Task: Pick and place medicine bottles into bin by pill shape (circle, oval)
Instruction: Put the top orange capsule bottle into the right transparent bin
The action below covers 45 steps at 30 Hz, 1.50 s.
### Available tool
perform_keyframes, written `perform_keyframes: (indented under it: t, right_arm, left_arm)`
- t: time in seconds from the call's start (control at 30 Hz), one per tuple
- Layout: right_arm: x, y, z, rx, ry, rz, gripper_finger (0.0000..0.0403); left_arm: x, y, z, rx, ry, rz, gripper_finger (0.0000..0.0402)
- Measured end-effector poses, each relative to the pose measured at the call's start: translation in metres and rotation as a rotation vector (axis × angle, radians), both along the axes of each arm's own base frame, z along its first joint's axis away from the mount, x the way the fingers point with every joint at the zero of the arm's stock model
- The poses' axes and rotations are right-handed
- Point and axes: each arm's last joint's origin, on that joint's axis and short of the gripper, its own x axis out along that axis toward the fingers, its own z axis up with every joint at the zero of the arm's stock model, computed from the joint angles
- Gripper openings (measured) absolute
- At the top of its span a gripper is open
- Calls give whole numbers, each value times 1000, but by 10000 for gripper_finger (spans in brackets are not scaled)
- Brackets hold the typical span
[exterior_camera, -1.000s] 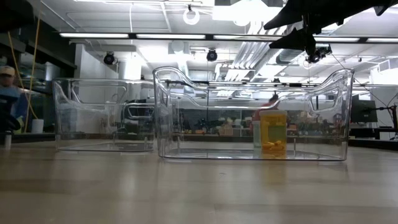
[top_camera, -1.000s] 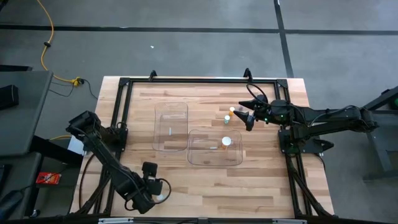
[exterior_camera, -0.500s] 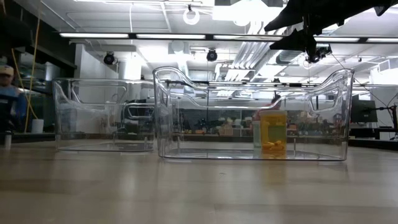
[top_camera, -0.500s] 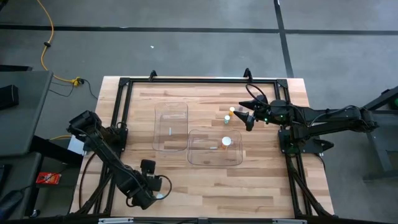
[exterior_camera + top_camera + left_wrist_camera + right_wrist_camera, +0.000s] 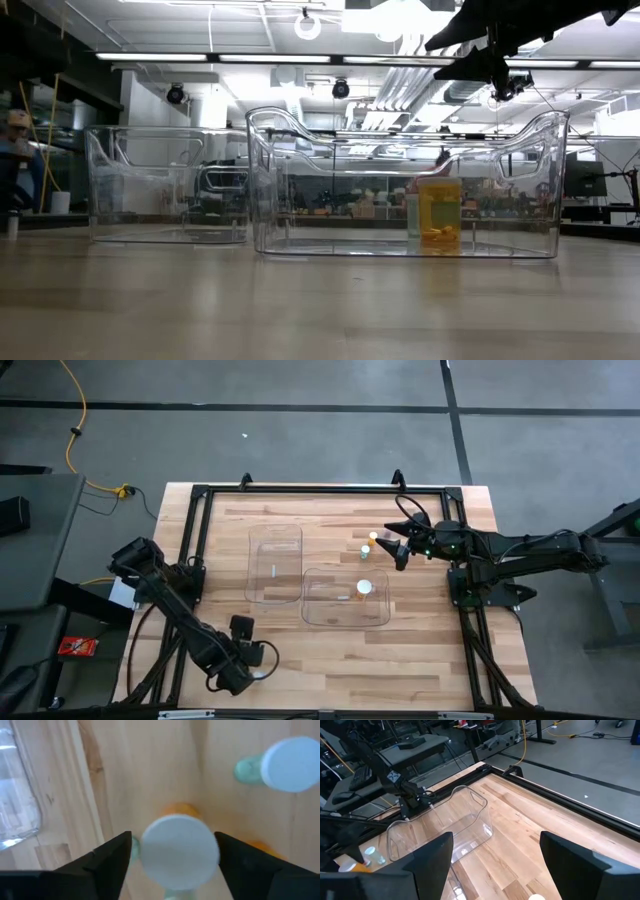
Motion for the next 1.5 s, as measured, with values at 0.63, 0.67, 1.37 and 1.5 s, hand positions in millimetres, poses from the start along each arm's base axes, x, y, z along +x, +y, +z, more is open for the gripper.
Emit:
perform_keyframes:
  t: [0.63,0.67,1.37,1.5]
  right_arm:
    - [-1,-1,-1,-7,11,-25,291]
    - [-1,-1,-1,-7,11,-24,291]
    - [0,0,3,35,-47,-27,291]
    - [0,0,3,55,-58,-32,291]
  left_arm:
    - [-12,39,78,-203,-105,72,196]
    - [-13,47,92,-215,-151,95,195]
    - [145,204,142,-13,-432,165,191]
    - [170,203,109,-36,-331,146,191]
